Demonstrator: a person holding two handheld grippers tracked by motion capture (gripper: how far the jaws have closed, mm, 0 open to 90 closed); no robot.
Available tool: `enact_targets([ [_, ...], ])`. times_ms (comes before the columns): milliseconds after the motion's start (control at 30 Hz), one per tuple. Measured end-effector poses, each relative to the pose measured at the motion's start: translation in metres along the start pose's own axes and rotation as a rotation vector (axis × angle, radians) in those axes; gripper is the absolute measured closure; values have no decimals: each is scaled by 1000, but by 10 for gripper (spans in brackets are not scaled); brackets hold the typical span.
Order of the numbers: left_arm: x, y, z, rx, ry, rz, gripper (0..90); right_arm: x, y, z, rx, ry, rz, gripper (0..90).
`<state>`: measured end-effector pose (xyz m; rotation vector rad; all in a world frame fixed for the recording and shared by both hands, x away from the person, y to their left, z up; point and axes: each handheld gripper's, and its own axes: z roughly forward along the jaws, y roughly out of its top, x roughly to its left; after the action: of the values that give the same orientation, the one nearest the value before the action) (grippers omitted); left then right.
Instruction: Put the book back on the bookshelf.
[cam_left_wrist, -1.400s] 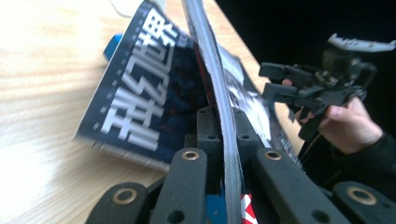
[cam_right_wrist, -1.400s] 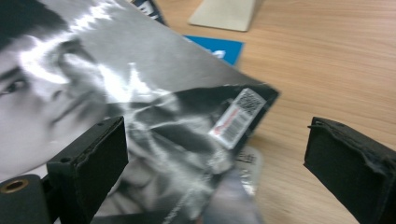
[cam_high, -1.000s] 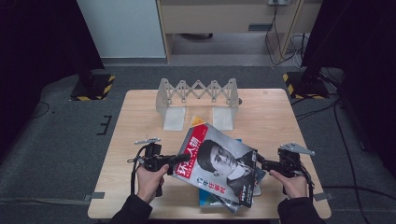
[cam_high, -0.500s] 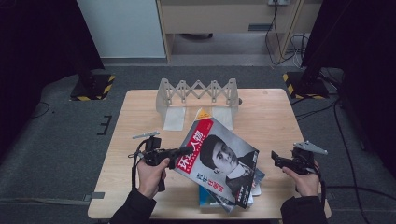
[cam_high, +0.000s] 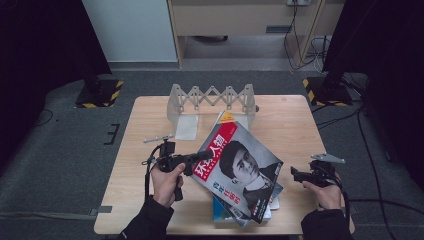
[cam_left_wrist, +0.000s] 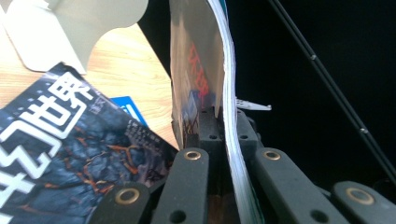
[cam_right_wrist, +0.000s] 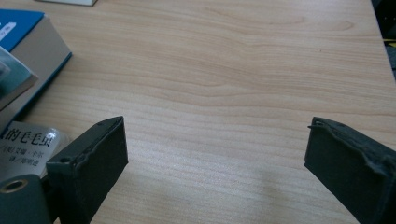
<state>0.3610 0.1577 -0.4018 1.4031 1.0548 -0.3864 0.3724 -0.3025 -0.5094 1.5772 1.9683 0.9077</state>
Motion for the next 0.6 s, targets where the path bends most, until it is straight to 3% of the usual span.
enact_targets([
  [267,-8,4,8,-7,-22,2,859,-6,-4,4,19,9,-7,54],
  [300,-9,5,8,-7,-23,1,859,-8,-7,7,48,7,-15,51],
  [600,-17,13,10,-26,-52,6,858,-8,-9,12,58,11,-67,46],
])
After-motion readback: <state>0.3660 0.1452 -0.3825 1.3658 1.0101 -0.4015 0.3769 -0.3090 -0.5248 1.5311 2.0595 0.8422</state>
